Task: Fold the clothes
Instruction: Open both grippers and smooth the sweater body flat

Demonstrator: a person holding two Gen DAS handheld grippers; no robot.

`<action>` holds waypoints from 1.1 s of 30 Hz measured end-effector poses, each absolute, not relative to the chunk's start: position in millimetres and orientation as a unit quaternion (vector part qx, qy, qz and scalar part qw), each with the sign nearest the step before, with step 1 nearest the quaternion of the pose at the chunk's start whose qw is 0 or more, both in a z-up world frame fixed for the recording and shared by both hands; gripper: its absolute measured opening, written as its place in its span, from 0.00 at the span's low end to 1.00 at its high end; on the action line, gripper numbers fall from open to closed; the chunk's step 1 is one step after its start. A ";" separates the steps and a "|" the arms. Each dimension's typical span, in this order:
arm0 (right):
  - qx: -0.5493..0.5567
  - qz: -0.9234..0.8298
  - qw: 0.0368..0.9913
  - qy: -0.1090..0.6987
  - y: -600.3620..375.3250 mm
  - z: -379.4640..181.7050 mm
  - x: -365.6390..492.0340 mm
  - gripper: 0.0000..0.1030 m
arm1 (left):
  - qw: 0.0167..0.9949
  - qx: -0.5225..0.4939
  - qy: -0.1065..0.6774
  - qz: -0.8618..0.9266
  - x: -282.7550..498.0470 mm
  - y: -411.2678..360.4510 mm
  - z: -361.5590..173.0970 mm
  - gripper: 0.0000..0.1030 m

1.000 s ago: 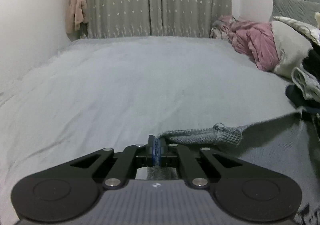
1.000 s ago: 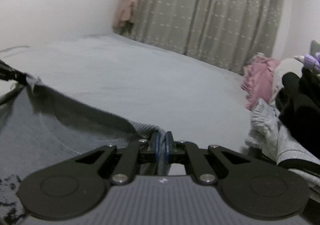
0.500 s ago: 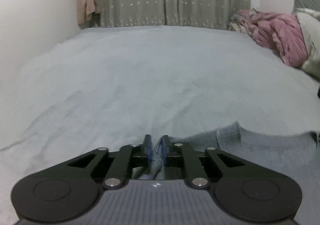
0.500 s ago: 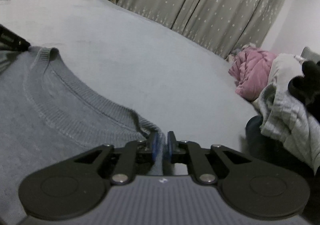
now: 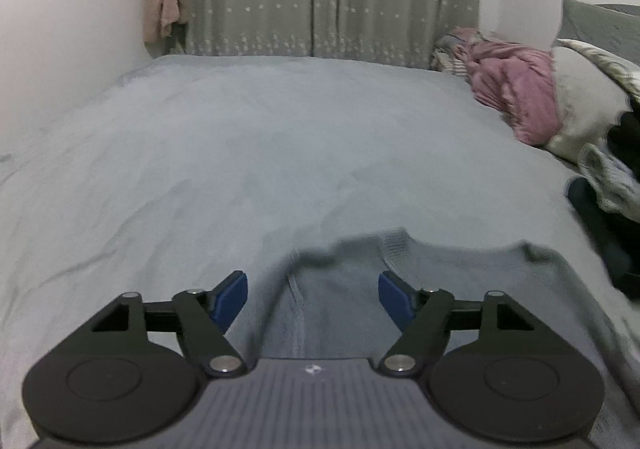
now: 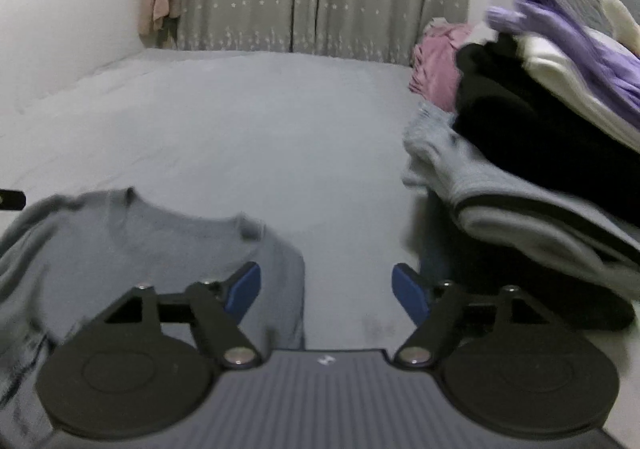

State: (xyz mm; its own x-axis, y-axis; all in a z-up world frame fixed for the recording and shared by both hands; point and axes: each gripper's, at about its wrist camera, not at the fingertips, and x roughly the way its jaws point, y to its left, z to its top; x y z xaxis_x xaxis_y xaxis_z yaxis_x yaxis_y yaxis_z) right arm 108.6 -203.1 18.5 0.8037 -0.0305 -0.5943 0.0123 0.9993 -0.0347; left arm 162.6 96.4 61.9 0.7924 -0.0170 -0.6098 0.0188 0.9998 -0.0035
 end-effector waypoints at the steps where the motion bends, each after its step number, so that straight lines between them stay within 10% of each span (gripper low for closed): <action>1: -0.011 -0.012 0.949 0.315 -202.8 20.0 95.9 0.80 | 0.946 0.003 0.323 -0.010 148.0 97.2 62.4 0.77; 33: 0.053 0.054 0.920 0.384 -218.5 -25.2 -105.3 0.98 | 0.941 0.049 0.317 -0.105 -43.7 132.5 2.1 0.79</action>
